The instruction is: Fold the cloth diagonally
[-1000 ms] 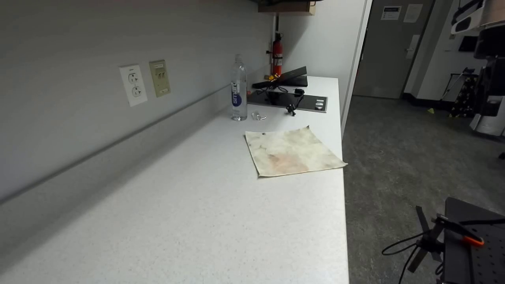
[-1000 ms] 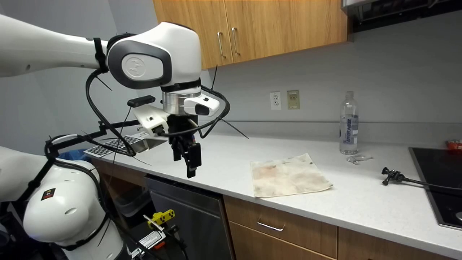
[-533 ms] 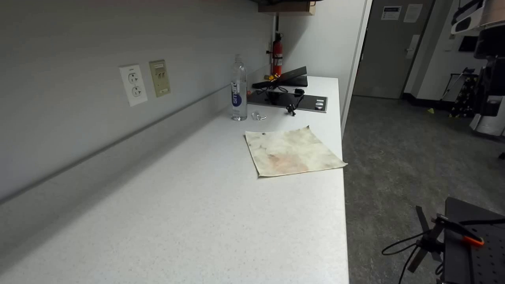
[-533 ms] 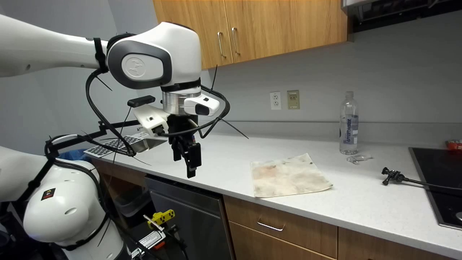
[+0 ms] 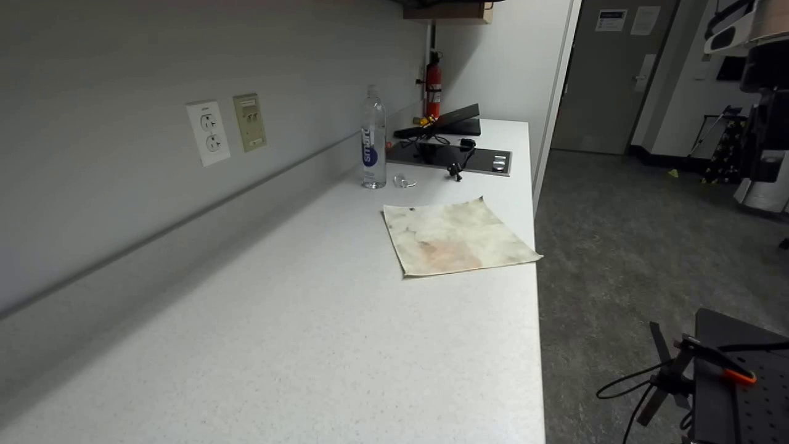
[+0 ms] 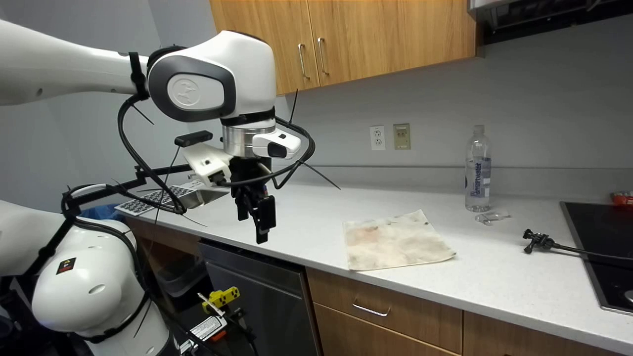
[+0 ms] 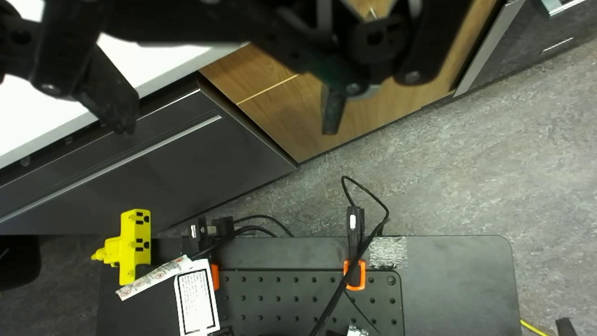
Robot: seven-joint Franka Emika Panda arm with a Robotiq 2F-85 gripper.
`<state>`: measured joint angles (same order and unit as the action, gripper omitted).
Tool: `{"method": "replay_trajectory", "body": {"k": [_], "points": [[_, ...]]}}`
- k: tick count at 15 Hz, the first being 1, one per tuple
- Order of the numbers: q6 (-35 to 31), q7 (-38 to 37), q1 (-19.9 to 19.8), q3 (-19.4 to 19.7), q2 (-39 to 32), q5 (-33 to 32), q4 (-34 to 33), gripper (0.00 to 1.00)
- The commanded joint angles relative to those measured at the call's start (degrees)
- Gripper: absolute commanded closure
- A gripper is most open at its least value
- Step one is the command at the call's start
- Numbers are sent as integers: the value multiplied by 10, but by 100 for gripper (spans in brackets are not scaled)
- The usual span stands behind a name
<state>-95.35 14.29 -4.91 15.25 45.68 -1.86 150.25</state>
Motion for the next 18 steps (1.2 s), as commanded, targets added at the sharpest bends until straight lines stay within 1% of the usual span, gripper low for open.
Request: {"method": "replay_trajectory", "body": {"k": [1, 2, 10, 16, 17, 18], "points": [[-9, -13, -16, -15, 1, -5, 2, 0], [0, 1, -9, -8, -2, 3, -1, 0], [-1, -6, -12, -12, -2, 1, -1, 0], [-6, 6, -10, -14, -1, -13, -1, 0], [5, -32, 33, -50, -74, 34, -87, 0], [3, -34, 35, -56, -79, 41, -95, 0]]}}
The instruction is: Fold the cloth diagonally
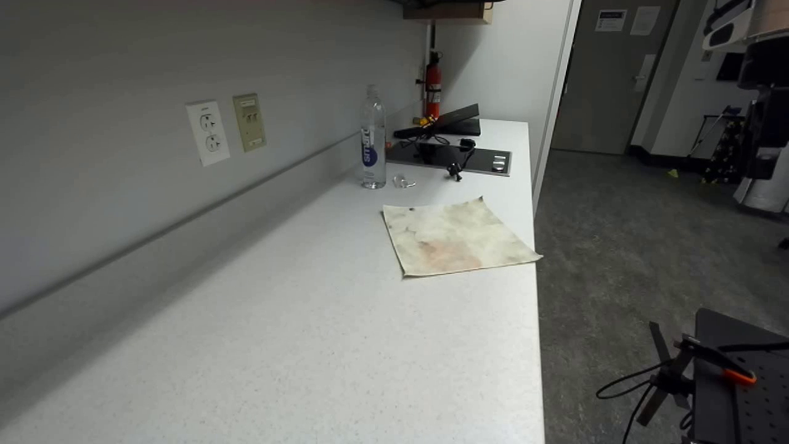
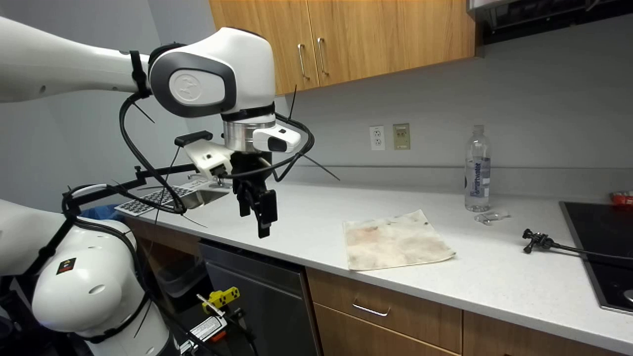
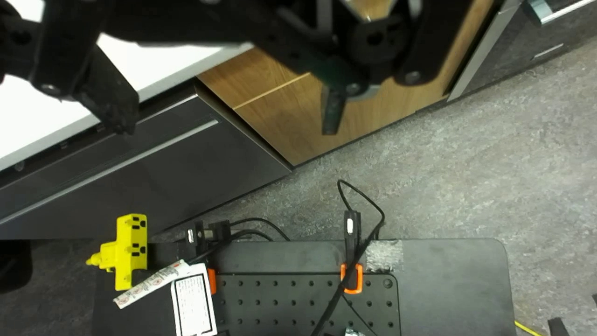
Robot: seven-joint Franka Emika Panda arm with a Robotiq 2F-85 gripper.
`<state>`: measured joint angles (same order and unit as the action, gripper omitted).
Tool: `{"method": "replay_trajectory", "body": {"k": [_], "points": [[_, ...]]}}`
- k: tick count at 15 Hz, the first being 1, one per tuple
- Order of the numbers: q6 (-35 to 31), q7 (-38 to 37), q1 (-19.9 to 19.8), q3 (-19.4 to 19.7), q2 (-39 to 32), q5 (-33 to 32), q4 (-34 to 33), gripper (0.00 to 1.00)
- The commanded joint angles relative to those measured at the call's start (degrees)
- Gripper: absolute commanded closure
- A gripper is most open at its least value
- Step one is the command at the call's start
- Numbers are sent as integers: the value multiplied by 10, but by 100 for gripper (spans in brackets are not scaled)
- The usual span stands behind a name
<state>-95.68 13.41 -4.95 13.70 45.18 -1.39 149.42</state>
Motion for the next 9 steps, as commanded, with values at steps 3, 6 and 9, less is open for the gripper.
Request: {"method": "replay_trajectory", "body": {"k": [3, 6, 9], "points": [[1, -23, 29, -53, -49, 34, -74, 0], [1, -41, 43, -79, -98, 41, -126, 0], [1, -41, 41, -75, -110, 41, -131, 0]]}}
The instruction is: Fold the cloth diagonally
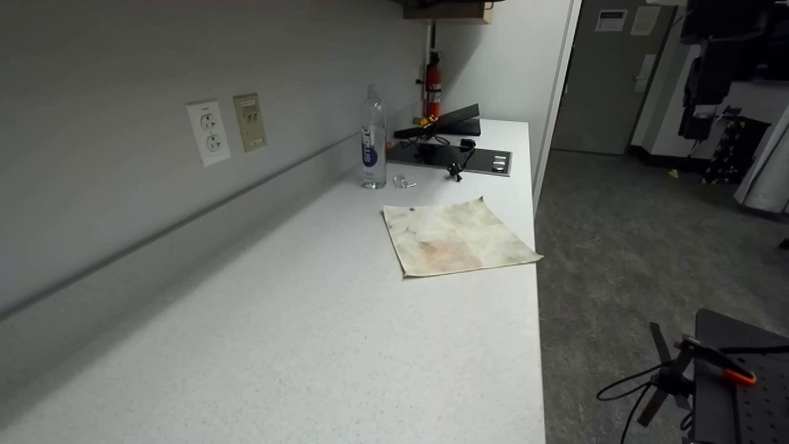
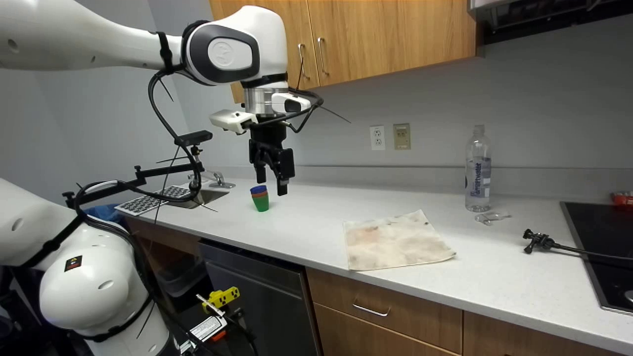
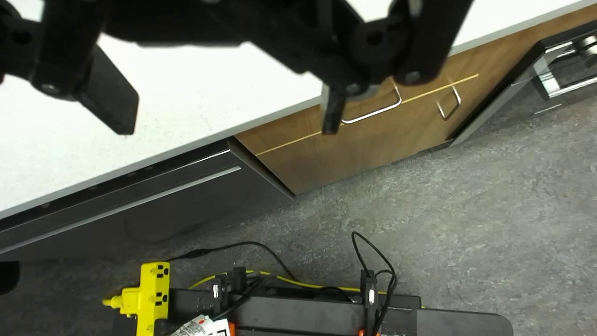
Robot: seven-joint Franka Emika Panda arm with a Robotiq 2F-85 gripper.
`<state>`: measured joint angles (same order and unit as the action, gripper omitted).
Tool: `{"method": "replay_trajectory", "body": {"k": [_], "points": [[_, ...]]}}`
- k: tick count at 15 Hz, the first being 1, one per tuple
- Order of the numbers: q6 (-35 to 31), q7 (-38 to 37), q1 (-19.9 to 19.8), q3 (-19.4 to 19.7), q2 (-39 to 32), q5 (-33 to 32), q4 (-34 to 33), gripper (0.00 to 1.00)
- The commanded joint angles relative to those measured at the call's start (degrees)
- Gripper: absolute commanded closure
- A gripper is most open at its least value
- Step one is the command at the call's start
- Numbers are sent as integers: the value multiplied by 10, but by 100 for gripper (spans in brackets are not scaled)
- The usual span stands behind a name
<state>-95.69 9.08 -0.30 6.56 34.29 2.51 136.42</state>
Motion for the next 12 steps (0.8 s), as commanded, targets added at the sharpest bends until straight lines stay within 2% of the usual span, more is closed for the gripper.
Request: {"method": "replay_trajectory", "body": {"k": [1, 7, 12], "points": [[1, 2, -5, -4, -1, 2, -1, 0], [-26, 4, -7, 3, -25, 7, -24, 0], [-148, 12, -6, 11, -93, 11, -59, 0]]}}
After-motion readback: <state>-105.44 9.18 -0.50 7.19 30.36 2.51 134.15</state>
